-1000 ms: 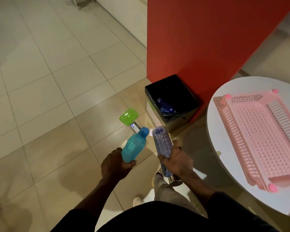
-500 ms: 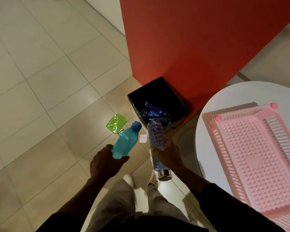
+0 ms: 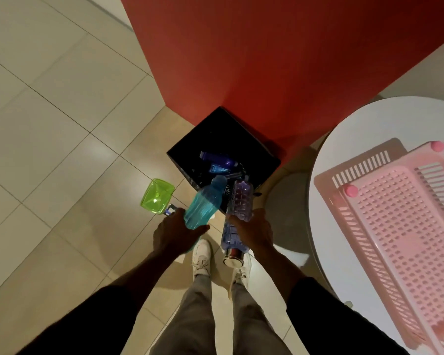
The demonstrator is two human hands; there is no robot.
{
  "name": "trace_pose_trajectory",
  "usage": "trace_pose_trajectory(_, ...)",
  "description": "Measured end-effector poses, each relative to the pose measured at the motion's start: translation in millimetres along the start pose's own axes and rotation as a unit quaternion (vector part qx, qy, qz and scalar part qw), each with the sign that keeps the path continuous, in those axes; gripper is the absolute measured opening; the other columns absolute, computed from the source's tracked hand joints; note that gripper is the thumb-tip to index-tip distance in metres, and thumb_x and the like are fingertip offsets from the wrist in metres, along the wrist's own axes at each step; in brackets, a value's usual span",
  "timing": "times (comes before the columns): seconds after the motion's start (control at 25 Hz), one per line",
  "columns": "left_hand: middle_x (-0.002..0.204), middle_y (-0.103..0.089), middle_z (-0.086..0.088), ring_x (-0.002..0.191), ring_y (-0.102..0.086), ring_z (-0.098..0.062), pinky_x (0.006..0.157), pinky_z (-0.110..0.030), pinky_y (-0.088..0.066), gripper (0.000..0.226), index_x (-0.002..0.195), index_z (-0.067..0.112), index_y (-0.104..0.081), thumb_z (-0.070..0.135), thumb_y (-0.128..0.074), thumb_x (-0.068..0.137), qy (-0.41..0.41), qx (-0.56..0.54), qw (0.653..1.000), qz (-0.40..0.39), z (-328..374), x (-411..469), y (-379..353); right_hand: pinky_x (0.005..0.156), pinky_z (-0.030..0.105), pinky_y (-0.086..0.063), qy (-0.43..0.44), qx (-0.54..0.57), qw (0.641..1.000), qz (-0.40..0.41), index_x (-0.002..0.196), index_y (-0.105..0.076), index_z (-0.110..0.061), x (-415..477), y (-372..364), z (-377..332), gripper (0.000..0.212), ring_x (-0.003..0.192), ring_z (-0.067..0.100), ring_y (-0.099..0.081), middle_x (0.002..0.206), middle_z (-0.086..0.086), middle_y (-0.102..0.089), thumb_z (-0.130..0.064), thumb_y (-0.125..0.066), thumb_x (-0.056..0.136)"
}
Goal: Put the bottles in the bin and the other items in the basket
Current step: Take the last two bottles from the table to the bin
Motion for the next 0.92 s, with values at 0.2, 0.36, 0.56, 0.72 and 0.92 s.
trace_pose_trajectory(0.2, 0.11, -0.076, -0.003, 0.088, -0.07, -0.022, 0.076, -0.036, -0.062, 0.09, 0.133, 0.019, -0.061, 0.086, -0.071, 0.074, -0.029, 0.018, 0.999, -0.006, 31, 81, -4, 0.093, 0.04, -0.054, 0.02, 0.047, 0.999, -0.017, 0.134, -0.053, -0.008, 65, -9, -21, 0.073, 0.102, 0.023, -0.067, 0.114, 0.006, -0.07, -0.056, -0.077, 0.084)
trace_pose_trajectory(0.36, 0.106, -0.078, -0.003, 0.084, -0.074, -0.023, 0.074, -0.04, -0.065, 0.085, 0.131, 0.02, -0.064, 0.082, -0.075, 0.074, -0.061, 0.005, 0.998, -0.009, 62, 131, -4, 0.094, 0.043, -0.055, -0.054, 0.208, 0.974, -0.068, 0.124, -0.057, -0.017, 118, -22, -27, 0.047, 0.103, 0.025, -0.069, 0.111, 0.006, -0.071, -0.045, -0.075, 0.09)
trace_pose_trajectory(0.56, 0.109, -0.074, -0.002, 0.094, -0.072, -0.022, 0.083, -0.042, -0.063, 0.086, 0.126, 0.019, -0.065, 0.08, -0.081, 0.069, -0.081, 0.021, 0.996, -0.029, 93, 195, -7, 0.101, 0.054, -0.055, -0.107, 0.25, 0.962, -0.009, 0.15, -0.035, -0.009, 189, -29, -28, 0.087, 0.12, 0.039, -0.064, 0.137, 0.02, -0.06, -0.048, -0.079, 0.085)
trace_pose_trajectory(0.72, 0.147, -0.057, -0.015, 0.135, -0.055, -0.037, 0.112, -0.052, -0.047, 0.126, 0.153, 0.01, -0.039, 0.084, -0.083, 0.061, -0.117, 0.079, 0.989, -0.033, 105, 230, -15, 0.1, 0.045, -0.055, -0.076, 0.194, 0.977, 0.051, 0.149, -0.038, -0.006, 210, -30, -15, 0.088, 0.122, 0.036, -0.062, 0.14, 0.019, -0.058, -0.057, -0.074, 0.087)
trace_pose_trajectory(0.92, 0.171, -0.024, -0.025, 0.162, -0.016, -0.042, 0.132, -0.052, -0.018, 0.12, 0.161, 0.002, -0.028, 0.075, -0.076, 0.078, -0.209, 0.168, 0.963, -0.002, 76, 199, -37, 0.08, 0.031, -0.045, -0.021, -0.044, 0.999, 0.012, 0.14, -0.048, -0.001, 165, -53, 29, 0.077, 0.114, 0.033, -0.065, 0.131, 0.019, -0.065, -0.047, -0.078, 0.086)
Point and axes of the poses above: each hand's wrist, its own x-axis towards the middle knuckle, its own y-axis out of the back of the hand, z = x × y, the point moved 4 cm from there along x, towards the middle knuckle
